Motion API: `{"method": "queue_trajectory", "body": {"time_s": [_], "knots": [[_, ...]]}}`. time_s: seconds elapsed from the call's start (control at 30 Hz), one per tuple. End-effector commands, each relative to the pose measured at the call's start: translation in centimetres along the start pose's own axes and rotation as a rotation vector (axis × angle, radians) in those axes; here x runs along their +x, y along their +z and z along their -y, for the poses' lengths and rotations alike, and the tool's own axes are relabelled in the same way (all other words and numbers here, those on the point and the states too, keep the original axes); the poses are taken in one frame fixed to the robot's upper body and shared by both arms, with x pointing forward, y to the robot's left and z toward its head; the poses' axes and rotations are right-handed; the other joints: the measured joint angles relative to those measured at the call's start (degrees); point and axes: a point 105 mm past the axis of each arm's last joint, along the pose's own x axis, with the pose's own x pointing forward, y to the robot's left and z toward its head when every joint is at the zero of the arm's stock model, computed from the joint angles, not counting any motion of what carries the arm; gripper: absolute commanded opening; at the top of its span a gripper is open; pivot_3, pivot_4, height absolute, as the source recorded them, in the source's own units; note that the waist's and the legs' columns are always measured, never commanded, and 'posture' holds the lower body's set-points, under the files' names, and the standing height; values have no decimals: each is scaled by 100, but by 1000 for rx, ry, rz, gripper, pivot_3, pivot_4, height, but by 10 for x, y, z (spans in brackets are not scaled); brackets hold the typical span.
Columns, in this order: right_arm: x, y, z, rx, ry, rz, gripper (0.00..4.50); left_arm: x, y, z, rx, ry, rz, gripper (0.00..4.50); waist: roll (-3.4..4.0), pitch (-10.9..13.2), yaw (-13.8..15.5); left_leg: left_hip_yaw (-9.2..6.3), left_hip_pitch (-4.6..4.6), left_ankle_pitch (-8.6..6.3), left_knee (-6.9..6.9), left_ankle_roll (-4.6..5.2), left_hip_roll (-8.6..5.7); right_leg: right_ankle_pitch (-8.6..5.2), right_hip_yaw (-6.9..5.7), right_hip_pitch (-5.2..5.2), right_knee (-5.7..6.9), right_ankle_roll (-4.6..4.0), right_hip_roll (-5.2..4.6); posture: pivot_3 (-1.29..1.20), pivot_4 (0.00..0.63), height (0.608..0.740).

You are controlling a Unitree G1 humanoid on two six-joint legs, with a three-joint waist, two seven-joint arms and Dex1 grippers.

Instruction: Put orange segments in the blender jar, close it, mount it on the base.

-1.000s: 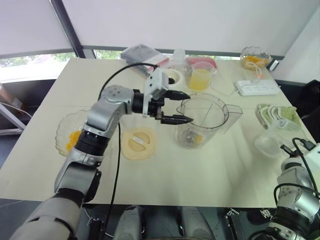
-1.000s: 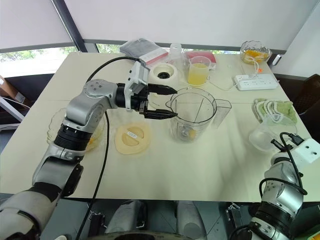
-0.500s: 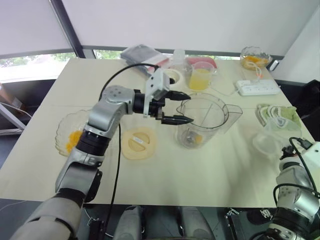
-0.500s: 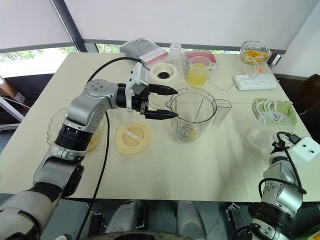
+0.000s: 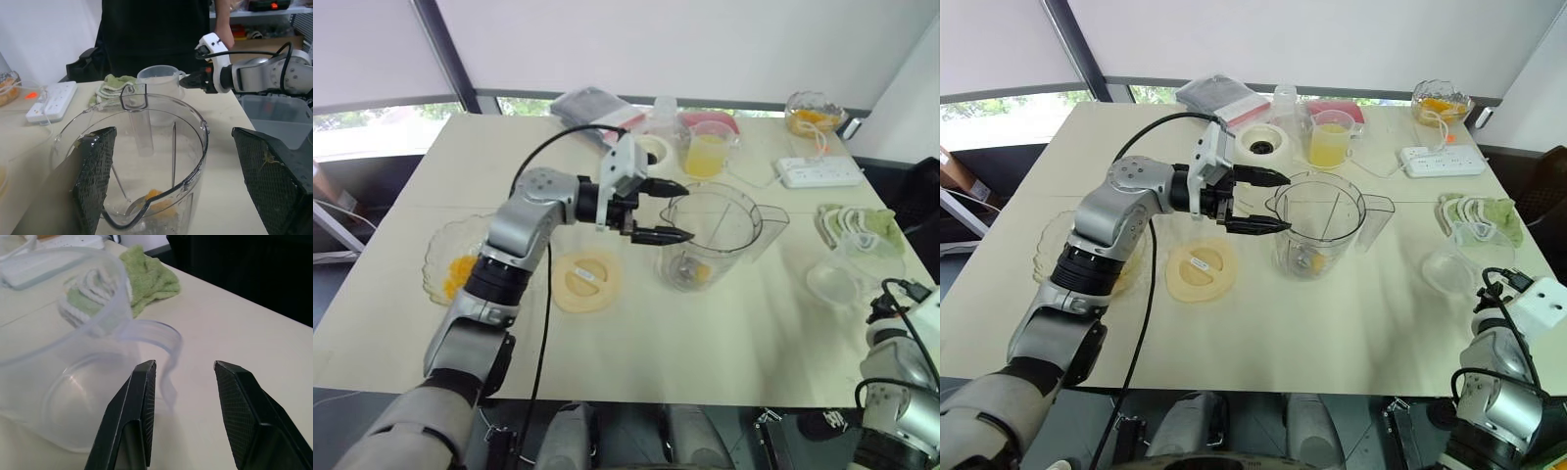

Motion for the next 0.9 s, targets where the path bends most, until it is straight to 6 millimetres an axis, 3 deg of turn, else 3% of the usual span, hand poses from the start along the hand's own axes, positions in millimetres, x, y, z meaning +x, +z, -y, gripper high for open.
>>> {"method": "queue_trajectory", "body": {"time_s": [0.03, 0.2, 0.43, 0.73, 0.9], "knots": [[-8, 14, -3, 14, 14, 47, 1918, 2, 12, -1, 49, -2, 25, 3933, 0, 0, 0, 0, 0, 0, 0, 0, 0, 0, 0, 0, 0, 0, 0, 0, 150, 740], [-24, 16, -10, 6, 48, 44, 1918, 2, 12, -2, 49, -4, 24, 3933, 0, 0, 5, -2, 0, 0, -1, 0, 1, -3, -1, 0, 0, -5, 1, 0, 150, 740], [-64, 23, -19, -21, 153, 36, 1918, -3, 9, -5, 41, 5, 11, 3933, -1, 1, 13, -4, -2, 0, 0, 0, 2, -10, -2, 0, -1, -14, 0, 0, 150, 740], [-142, 62, -66, -178, 739, 55, 1918, -18, 9, -13, 22, 1, -38, 3933, -9, 5, 7, -2, -2, 0, 1, 0, 4, -11, -1, 3, -7, -15, -3, 0, 150, 740], [-180, 72, -100, -307, 1102, 23, 1918, -36, 8, -16, 8, -1, -100, 3933, -22, 13, 0, -2, 0, 0, 1, 0, 4, -11, -1, 5, -9, -17, -2, 0, 150, 740]]}}
